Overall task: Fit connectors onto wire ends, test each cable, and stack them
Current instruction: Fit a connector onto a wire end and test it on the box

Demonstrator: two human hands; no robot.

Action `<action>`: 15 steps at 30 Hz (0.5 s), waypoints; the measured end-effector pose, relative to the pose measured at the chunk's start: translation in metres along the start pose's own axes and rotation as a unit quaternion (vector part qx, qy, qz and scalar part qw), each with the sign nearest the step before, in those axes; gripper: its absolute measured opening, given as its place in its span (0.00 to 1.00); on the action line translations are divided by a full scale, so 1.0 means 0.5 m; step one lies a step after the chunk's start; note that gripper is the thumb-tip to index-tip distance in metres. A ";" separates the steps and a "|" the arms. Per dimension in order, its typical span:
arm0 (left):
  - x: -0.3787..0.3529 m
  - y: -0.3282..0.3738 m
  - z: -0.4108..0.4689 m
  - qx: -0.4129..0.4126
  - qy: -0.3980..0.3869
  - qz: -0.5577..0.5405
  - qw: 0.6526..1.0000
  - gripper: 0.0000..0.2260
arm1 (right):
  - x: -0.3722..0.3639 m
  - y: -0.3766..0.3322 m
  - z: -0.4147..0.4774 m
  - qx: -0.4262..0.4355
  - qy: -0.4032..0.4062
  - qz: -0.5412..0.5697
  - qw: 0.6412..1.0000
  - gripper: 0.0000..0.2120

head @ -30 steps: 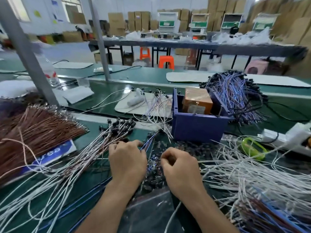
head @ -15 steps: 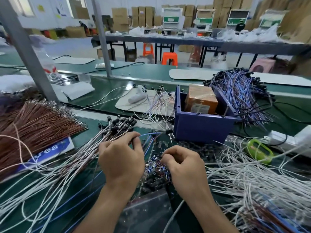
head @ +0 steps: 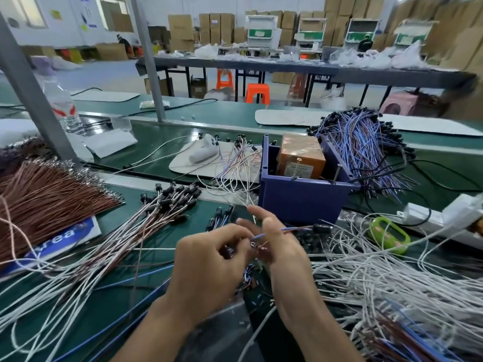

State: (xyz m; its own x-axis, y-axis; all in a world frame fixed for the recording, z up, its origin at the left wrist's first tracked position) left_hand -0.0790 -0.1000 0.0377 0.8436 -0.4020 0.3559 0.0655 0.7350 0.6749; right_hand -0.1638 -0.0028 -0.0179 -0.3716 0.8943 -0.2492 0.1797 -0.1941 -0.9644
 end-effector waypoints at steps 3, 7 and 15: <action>-0.041 -0.002 -0.018 0.007 -0.104 0.011 0.995 0.09 | 0.045 -0.018 0.006 -0.006 0.083 0.116 0.990 0.23; -0.074 -0.017 -0.032 0.066 -0.203 -0.066 0.975 0.10 | 0.094 -0.039 0.019 -0.061 0.139 0.237 0.959 0.24; 0.008 -0.065 0.030 0.113 -0.132 -0.021 0.985 0.08 | 0.182 -0.092 0.046 -0.030 0.121 0.112 0.986 0.20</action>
State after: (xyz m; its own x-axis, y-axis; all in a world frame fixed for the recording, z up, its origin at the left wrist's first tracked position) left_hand -0.0860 -0.1336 0.0271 0.6733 -0.5794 0.4593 -0.0479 0.5858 0.8090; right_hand -0.2268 0.0782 0.0019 -0.0894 0.9034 -0.4194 0.2883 -0.3796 -0.8791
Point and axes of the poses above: each hand's wrist, its own z-axis towards the middle knuckle, its own x-axis out of the back of the hand, y = z × x, the point moved 9 cm from there along z, towards the middle knuckle, and after that the axes turned 13 degrees about y, right-handed, at the moved point
